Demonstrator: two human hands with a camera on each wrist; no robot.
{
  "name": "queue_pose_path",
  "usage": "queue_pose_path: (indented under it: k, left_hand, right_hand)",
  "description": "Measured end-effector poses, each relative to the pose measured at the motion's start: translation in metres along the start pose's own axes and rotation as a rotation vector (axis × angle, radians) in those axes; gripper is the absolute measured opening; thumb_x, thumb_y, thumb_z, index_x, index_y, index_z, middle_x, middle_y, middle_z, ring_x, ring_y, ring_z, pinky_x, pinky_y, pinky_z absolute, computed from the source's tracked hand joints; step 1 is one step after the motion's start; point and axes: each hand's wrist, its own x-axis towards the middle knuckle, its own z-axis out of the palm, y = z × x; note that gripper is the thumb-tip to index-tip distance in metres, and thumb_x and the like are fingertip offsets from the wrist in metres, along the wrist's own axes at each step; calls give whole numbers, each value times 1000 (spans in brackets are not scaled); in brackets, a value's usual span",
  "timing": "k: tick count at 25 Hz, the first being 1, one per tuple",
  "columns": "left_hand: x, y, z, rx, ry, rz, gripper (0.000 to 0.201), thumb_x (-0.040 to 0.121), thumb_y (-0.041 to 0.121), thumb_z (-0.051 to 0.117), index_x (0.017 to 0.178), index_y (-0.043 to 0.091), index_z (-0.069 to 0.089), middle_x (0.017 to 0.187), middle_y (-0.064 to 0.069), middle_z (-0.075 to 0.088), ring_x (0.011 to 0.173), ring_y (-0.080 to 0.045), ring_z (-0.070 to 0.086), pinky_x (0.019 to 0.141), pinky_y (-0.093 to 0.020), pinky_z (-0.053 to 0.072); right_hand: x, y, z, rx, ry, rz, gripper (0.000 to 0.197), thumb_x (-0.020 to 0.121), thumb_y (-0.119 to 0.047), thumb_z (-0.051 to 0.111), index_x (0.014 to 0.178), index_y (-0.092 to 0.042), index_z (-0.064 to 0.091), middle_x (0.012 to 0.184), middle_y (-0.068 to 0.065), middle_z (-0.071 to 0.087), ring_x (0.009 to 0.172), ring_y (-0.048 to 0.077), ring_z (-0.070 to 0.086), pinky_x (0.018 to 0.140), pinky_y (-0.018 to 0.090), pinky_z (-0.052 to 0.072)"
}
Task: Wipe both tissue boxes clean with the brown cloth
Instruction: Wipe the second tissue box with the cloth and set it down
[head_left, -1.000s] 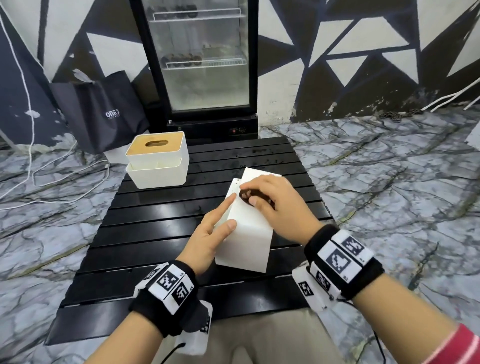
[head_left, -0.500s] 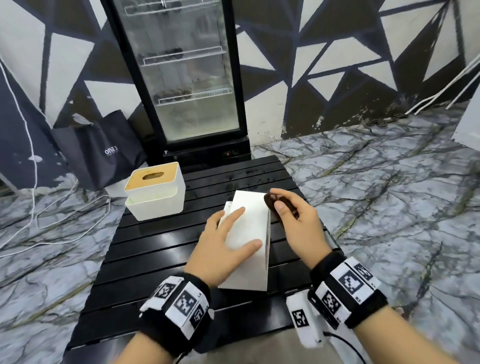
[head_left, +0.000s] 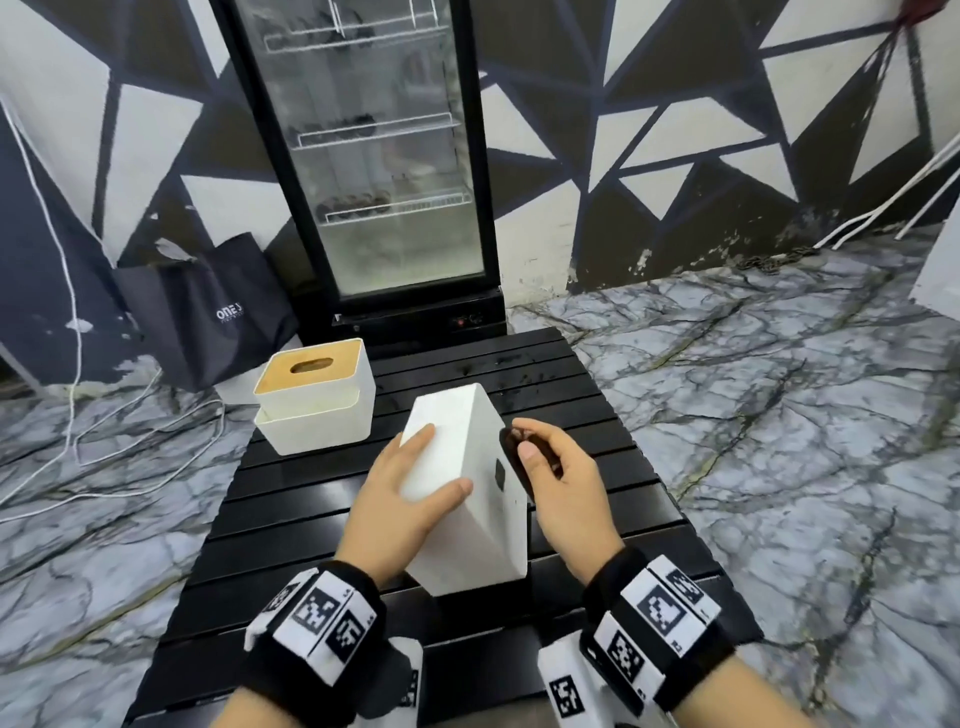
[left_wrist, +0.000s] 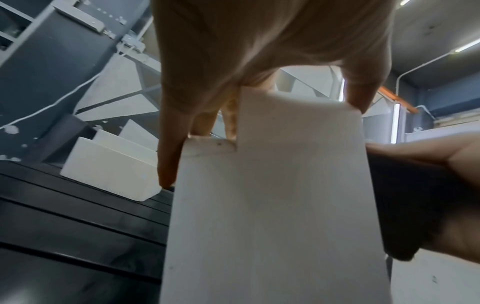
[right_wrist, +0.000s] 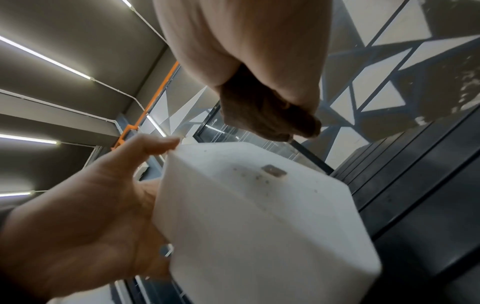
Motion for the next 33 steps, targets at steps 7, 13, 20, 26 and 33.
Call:
queue_pose_path:
  k: [7,13,20,26,33]
  left_hand:
    - [2,-17,-24,-206,11,-49,73,49,69,64,118,53,46,142,12,43,129,-10,42,112,-39,32]
    - [6,-27,-22,-330,46,-76,64,48,66,71,109,57,53,137,12,48,125,-14,48,108,-43,39]
    - [6,-27,-23,-332,57,-56,70,48,64,69,115,52,52,137,11,49,125,-12,47,110,-41,36]
    - [4,-25,-20,-330,53,-56,73,48,65,68,118,51,51,138,11,47,125,-12,46,109,-41,37]
    - [5,-28,-20,-344,58,-68,73,50,64,70,119,49,52,138,11,48,125,-13,48,109,-42,37]
  right_hand:
    - [-18,-3,61,-79,-158,-134,32,90,-23,46,111,-47,47,119,-27,48,119,3,44,103,21,34]
    - [-20,15,58,-91,-80,-95,34,91,-22,45,113,-47,43,121,-28,46,122,5,43,108,34,34]
    - [-14,9,67,-119,-155,-166,37,87,-28,40,115,-51,40,123,-28,45,123,8,42,108,35,34]
    - [-17,10,69,-85,-120,-137,37,85,-28,38,115,-51,38,123,-27,43,124,12,42,108,38,33]
    - [-10,18,56,-95,-98,-56,36,94,-10,42,127,-25,45,118,-23,43,124,11,42,110,36,31]
